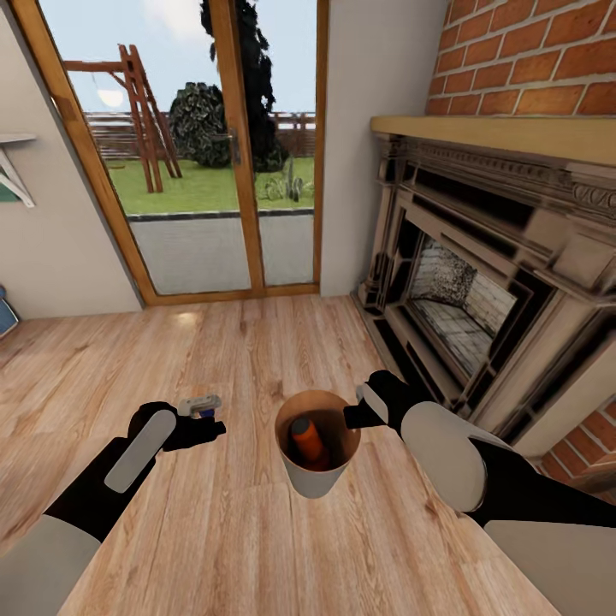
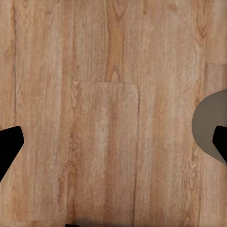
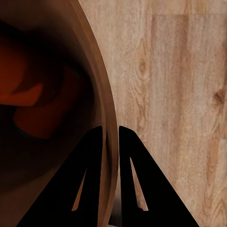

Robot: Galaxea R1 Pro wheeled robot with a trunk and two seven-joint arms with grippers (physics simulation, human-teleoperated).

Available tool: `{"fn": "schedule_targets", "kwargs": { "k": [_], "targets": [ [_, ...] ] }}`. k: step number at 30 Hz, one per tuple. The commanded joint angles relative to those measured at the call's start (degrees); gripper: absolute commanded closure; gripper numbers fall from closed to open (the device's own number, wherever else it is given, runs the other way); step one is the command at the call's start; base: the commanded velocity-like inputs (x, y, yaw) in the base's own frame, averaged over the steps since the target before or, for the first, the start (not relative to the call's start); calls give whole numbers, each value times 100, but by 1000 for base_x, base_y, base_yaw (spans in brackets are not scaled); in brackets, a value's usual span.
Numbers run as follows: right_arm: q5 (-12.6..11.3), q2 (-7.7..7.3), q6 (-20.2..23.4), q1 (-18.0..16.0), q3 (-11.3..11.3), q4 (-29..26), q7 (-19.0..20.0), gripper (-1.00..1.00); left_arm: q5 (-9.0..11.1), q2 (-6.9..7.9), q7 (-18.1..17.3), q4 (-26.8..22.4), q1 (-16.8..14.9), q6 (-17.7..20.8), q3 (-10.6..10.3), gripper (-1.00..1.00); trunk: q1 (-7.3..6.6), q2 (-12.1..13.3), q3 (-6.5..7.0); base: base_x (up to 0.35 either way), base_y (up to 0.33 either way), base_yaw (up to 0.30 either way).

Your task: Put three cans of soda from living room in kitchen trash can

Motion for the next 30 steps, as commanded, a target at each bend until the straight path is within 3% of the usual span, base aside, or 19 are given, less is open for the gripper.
{"fn": "schedule_targets", "kwargs": {
  "k": [1, 30],
  "targets": [
    [-104, 0, -4, -2, -97, -1, 33, 100, 0, 0, 0, 1, 0, 0, 0, -100, 0, 0, 1, 0, 0, 0],
    [-119, 0, -110, 7, -99, 4, 42, 100, 0, -8, -5, 1, 0, 0, 0, -100, 0, 0, 62, 0, 0, 0]
  ]
}}
